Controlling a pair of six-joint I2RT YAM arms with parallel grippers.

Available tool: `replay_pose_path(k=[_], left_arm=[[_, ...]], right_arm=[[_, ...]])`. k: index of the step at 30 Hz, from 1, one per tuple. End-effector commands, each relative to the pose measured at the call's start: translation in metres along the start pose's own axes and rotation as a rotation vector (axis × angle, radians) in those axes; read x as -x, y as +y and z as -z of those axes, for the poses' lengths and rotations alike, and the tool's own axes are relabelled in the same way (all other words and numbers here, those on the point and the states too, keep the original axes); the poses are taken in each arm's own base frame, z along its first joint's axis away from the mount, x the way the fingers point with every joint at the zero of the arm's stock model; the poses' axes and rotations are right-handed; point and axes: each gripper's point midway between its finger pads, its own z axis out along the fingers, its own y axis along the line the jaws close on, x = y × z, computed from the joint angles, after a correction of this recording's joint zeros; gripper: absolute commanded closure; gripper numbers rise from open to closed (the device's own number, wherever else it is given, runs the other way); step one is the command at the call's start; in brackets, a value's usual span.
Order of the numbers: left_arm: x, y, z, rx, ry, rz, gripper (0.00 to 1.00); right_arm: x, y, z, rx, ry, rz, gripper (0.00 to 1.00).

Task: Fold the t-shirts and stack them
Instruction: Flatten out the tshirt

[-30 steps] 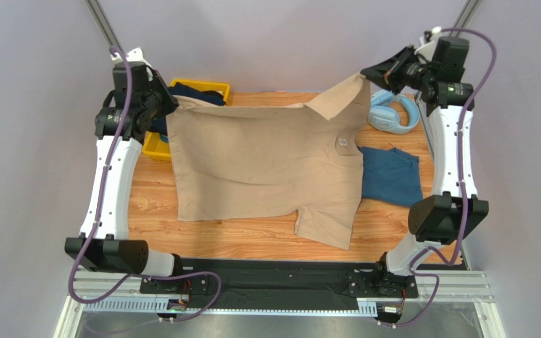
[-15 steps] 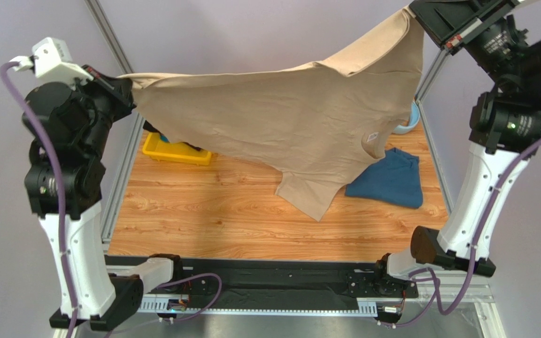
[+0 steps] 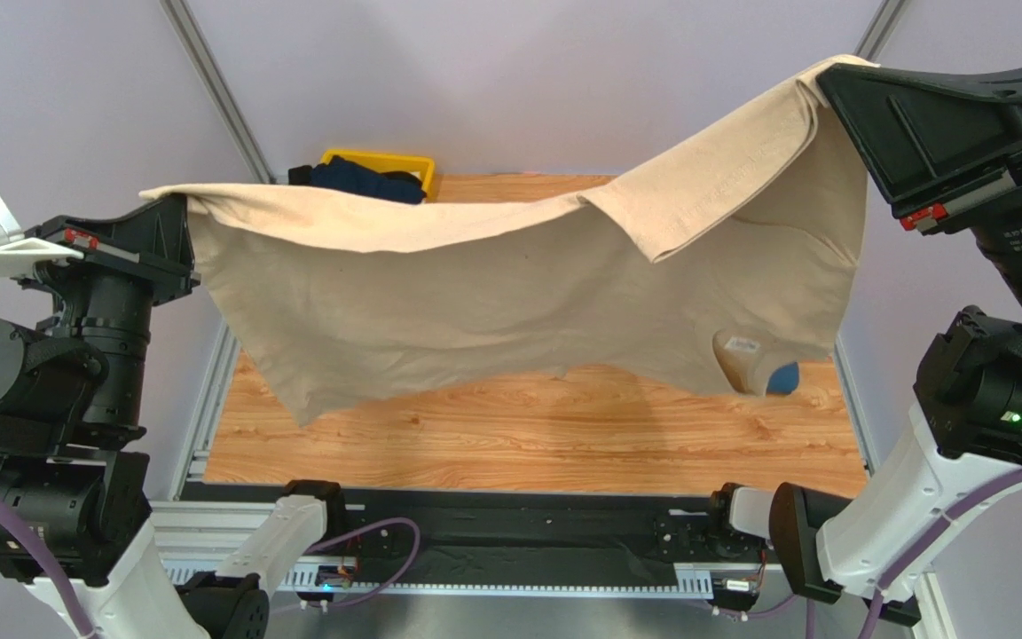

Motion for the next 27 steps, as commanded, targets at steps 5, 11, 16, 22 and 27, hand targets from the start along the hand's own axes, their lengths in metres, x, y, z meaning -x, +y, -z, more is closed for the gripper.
replay_pose_path(k=[5, 11, 16, 22, 27], left_arm=[[-0.06, 0.018, -0.044, 0.044, 0.148, -0.037, 1.0], [-0.169, 0.049, -0.1, 0.107, 0.427, -0.038, 1.0], [-0.243, 0.079, -0.13, 0.158, 0.553, -0.05, 1.0], [-0.295, 0.103, -0.15, 0.208, 0.702, -0.107, 1.0], [-0.327, 0.122, -0.161, 0.239, 0.784, -0.167, 1.0]], right_arm=[[0.011, -0.065, -0.019, -0.065, -0.023, -0.126, 1.0], [-0.013, -0.185, -0.027, -0.237, 0.045, -0.263, 1.0], [-0.071, -0.296, -0.017, -0.42, 0.18, -0.363, 1.0], [-0.18, -0.414, 0.018, -0.677, 0.358, -0.539, 1.0], [-0.278, -0.484, 0.08, -0.899, 0.541, -0.66, 1.0]])
